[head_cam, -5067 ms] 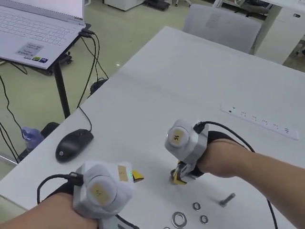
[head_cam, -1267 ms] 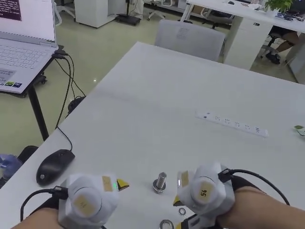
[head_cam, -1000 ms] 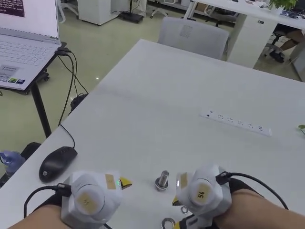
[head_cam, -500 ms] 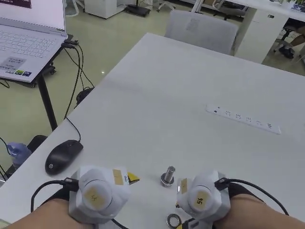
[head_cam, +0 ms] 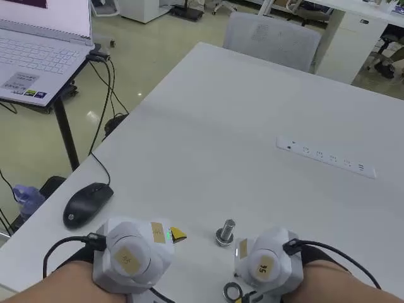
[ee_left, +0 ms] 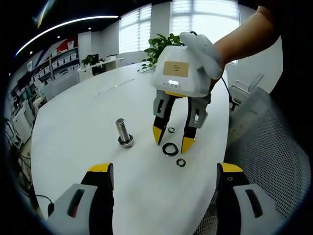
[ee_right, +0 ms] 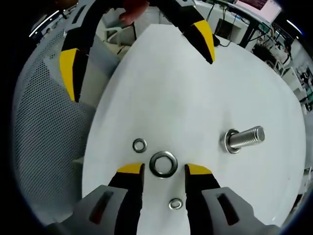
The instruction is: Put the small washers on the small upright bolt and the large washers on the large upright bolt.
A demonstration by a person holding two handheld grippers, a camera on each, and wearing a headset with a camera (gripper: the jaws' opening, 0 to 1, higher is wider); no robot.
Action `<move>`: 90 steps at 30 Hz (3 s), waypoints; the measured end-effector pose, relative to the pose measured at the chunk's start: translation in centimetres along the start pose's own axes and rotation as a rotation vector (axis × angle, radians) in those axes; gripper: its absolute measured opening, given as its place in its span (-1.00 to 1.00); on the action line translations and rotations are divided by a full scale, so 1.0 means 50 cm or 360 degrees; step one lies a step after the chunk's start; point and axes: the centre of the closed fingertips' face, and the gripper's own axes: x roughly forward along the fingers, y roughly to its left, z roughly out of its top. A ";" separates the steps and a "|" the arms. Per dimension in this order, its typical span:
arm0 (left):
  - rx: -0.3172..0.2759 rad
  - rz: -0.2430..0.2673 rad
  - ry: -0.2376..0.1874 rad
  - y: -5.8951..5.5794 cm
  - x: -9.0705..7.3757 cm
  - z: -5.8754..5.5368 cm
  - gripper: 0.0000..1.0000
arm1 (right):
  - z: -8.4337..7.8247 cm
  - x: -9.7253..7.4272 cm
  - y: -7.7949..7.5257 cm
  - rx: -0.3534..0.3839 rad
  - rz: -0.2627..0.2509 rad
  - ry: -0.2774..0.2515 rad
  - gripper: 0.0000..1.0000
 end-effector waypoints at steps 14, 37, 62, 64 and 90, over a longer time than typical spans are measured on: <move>-0.0006 0.0004 -0.0001 0.000 -0.002 0.001 0.68 | 0.001 0.002 0.001 0.0019 0.0009 0.0038 -0.50; -0.0007 0.0015 0.0010 -0.006 -0.013 0.003 0.60 | -0.004 0.004 0.001 -0.0123 0.0056 0.0174 -0.54; -0.0008 0.0089 0.0023 -0.002 -0.034 0.007 0.57 | -0.003 -0.021 -0.015 0.0076 0.0084 0.0144 -0.58; -0.0010 0.0089 0.0018 -0.003 -0.033 0.008 0.57 | 0.000 -0.034 -0.019 0.0094 0.0083 0.0132 -0.58; -0.0070 0.0033 -0.0004 -0.008 -0.015 0.004 0.77 | 0.030 -0.189 -0.135 0.0197 -0.0034 0.0135 -0.58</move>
